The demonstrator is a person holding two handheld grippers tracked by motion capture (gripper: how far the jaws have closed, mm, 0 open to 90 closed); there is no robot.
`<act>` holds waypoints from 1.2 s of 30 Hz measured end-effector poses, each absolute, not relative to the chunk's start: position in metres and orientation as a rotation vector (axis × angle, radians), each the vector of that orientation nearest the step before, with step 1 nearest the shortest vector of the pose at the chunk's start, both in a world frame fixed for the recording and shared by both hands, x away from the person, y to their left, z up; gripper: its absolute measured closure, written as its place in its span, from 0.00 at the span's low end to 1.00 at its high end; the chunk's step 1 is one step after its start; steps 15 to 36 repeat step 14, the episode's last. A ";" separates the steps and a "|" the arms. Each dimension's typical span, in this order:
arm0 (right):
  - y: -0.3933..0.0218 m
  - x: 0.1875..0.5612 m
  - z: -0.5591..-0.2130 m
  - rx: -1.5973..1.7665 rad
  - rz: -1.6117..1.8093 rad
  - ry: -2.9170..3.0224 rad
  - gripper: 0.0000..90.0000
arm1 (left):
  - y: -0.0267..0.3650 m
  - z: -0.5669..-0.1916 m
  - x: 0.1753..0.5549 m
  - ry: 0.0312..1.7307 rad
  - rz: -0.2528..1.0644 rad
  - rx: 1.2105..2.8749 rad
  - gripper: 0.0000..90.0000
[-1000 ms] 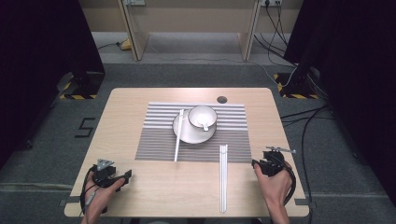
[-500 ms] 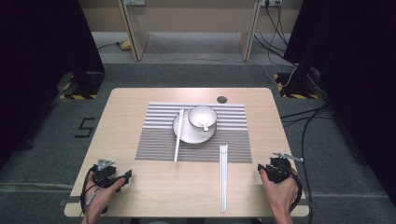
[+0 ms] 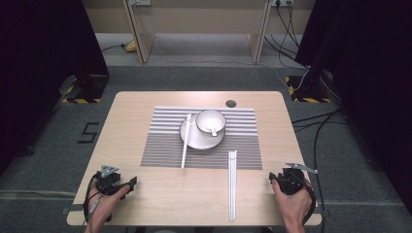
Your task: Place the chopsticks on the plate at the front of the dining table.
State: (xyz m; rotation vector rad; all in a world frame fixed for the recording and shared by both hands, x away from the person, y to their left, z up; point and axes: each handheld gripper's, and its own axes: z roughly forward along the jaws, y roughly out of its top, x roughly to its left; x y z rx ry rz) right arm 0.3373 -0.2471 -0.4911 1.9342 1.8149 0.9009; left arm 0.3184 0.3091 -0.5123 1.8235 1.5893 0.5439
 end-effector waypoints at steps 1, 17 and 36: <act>-0.248 0.337 -0.492 1.929 0.907 1.814 0.68 | 0.309 -0.512 0.318 1.589 0.543 1.823 0.34; -0.256 0.330 -0.496 1.962 0.972 1.762 0.64 | 0.309 -0.512 0.319 1.587 0.557 1.813 0.35; -0.256 0.330 -0.496 1.962 0.972 1.762 0.64 | 0.309 -0.512 0.319 1.587 0.557 1.813 0.35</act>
